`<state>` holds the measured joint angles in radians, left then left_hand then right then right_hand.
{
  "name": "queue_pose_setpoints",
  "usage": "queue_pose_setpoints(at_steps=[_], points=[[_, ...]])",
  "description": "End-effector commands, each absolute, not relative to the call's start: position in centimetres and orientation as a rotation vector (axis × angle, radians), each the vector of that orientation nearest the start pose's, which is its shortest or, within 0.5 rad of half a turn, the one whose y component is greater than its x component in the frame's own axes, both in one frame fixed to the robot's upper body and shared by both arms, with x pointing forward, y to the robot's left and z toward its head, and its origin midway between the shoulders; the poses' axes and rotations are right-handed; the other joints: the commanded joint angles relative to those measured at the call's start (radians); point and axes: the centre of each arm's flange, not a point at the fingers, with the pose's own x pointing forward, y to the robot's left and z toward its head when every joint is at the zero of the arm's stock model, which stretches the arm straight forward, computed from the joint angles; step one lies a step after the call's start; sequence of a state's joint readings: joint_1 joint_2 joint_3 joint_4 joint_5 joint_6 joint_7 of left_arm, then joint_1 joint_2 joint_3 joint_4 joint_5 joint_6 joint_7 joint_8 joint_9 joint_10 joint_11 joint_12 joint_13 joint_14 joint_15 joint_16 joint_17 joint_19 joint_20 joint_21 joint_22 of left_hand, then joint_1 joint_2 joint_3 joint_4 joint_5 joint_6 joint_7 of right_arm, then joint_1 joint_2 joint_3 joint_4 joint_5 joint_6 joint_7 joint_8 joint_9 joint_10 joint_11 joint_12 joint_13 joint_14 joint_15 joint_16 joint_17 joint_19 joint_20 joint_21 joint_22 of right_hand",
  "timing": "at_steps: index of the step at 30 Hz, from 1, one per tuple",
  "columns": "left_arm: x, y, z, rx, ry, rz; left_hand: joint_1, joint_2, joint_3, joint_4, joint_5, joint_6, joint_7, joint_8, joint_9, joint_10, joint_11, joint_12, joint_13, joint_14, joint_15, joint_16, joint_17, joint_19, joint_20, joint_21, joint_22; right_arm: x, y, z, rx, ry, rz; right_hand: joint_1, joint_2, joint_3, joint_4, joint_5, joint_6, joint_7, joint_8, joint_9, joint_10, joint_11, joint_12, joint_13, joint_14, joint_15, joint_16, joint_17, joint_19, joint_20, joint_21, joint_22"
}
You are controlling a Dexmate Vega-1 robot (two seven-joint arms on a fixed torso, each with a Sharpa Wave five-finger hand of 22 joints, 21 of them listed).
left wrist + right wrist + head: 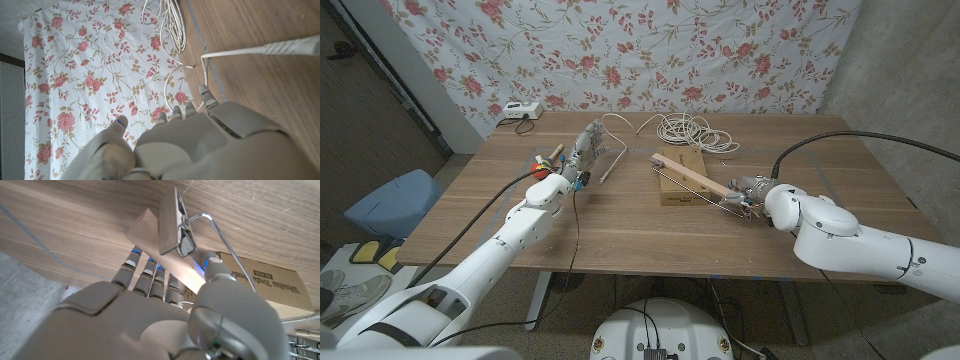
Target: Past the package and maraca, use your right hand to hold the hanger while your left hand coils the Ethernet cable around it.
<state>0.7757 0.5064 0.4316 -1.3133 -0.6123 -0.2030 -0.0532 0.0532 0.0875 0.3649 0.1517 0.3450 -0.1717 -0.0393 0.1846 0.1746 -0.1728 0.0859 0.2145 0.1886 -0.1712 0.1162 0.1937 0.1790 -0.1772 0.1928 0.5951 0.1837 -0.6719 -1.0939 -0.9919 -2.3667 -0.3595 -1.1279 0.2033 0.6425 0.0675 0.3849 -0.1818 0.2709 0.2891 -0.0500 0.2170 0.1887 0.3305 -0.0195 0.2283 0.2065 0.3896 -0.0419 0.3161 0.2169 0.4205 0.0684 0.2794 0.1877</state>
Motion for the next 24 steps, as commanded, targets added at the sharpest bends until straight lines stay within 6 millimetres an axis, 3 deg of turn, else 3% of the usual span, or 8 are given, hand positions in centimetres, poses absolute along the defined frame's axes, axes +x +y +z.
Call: queue_pose_setpoints(at_steps=[1,4,6,9,14,19,22,24], points=[[66.3,25.6,-1.2,0.034,-0.550,-0.287,0.009,0.035,-0.006,0.002,0.008,-0.056,0.000,0.000,0.002,-0.069,0.005,-0.001,0.002,-0.043,-0.007,0.001,0.004,-0.063,0.001,-0.001,0.003,51.5,-20.9,-5.7,-1.551,-0.061,-0.079,0.145,0.040,0.026,-0.001,0.004,0.066,-0.023,0.014,0.002,0.077,-0.026,0.018,0.005,0.080,-0.136,0.053,0.027,0.081,-0.055,0.033,0.008],[66.3,25.6,-1.2,0.035,-0.547,-0.290,0.009,0.034,-0.006,0.002,0.008,-0.057,0.001,0.000,0.002,-0.068,0.005,-0.001,0.002,-0.043,-0.007,0.001,0.004,-0.062,0.002,-0.002,0.003,51.5,-20.7,-5.9,-1.564,-0.107,-0.137,0.321,0.109,0.051,0.002,-0.024,0.144,-0.055,0.023,0.003,0.158,-0.059,0.036,0.016,0.178,-0.183,0.146,0.097,0.152,-0.100,0.084,0.023],[66.3,25.5,-1.2,0.035,-0.546,-0.291,0.009,0.034,-0.007,0.002,0.008,-0.057,0.000,0.000,0.002,-0.069,0.007,-0.002,0.002,-0.043,-0.008,0.001,0.004,-0.063,0.002,-0.002,0.003,51.4,-20.8,-5.9,-1.556,-0.136,-0.157,0.463,0.127,0.071,0.012,-0.064,0.224,-0.061,0.028,0.007,0.269,-0.069,0.090,0.046,0.328,-0.192,0.259,0.196,0.184,-0.123,0.149,0.052],[66.4,25.5,-1.2,0.039,-0.545,-0.291,0.008,0.034,-0.007,0.002,0.008,-0.056,0.001,0.000,0.002,-0.066,0.007,-0.001,0.002,-0.043,-0.008,0.001,0.004,-0.062,0.002,-0.004,0.003,51.3,-20.9,-6.0,-1.541,-0.181,-0.178,0.536,0.141,0.090,0.067,-0.089,0.388,-0.059,0.047,0.016,0.438,-0.076,0.196,0.099,0.478,-0.188,0.354,0.306,0.173,-0.139,0.229,0.090],[66.2,25.6,-0.9,0.055,-0.544,-0.281,0.008,0.033,-0.008,0.002,0.009,-0.058,0.000,-0.001,0.002,-0.068,0.004,-0.002,0.002,-0.044,-0.008,0.000,0.004,-0.061,0.001,-0.006,0.003,51.3,-21.5,-5.9,-1.486,-0.247,-0.182,0.488,0.128,0.024,0.157,-0.082,0.509,-0.027,0.015,0.029,0.633,-0.075,0.365,0.223,0.609,-0.180,0.543,0.553,0.180,-0.147,0.365,0.146],[65.9,25.8,-0.4,0.112,-0.534,-0.229,0.020,0.044,0.001,-0.006,0.009,-0.054,0.001,0.002,0.002,-0.035,-0.003,0.008,0.003,-0.006,-0.015,0.011,0.002,-0.033,-0.008,-0.003,0.003,51.1,-22.2,-5.8,-1.423,-0.329,-0.208,0.384,0.125,-0.041,0.246,-0.057,0.528,-0.016,-0.017,0.035,0.683,-0.069,0.477,0.348,0.608,-0.174,0.651,0.737,0.150,-0.160,0.430,0.175],[65.5,26.1,0.0,0.183,-0.509,-0.155,0.076,0.058,0.036,-0.044,-0.002,-0.031,0.010,0.009,0.002,0.015,0.008,0.020,0.002,0.061,-0.015,0.021,-0.002,0.021,-0.016,0.005,0.003,50.9,-22.6,-5.8,-1.393,-0.386,-0.234,0.347,0.132,-0.049,0.289,-0.035,0.538,0.007,-0.022,0.040,0.708,-0.073,0.553,0.438,0.612,-0.175,0.699,0.840,0.152,-0.160,0.470,0.186],[65.1,26.2,0.3,0.232,-0.487,-0.095,0.128,0.058,0.066,-0.082,-0.028,0.014,0.022,0.016,0.002,0.083,0.017,0.035,0.003,0.137,-0.012,0.032,-0.001,0.071,-0.014,0.015,0.006,50.9,-22.8,-5.7,-1.372,-0.413,-0.252,0.318,0.135,-0.034,0.328,-0.009,0.550,0.017,-0.010,0.069,0.717,-0.078,0.645,0.560,0.632,-0.175,0.747,0.958,0.162,-0.161,0.522,0.197]])
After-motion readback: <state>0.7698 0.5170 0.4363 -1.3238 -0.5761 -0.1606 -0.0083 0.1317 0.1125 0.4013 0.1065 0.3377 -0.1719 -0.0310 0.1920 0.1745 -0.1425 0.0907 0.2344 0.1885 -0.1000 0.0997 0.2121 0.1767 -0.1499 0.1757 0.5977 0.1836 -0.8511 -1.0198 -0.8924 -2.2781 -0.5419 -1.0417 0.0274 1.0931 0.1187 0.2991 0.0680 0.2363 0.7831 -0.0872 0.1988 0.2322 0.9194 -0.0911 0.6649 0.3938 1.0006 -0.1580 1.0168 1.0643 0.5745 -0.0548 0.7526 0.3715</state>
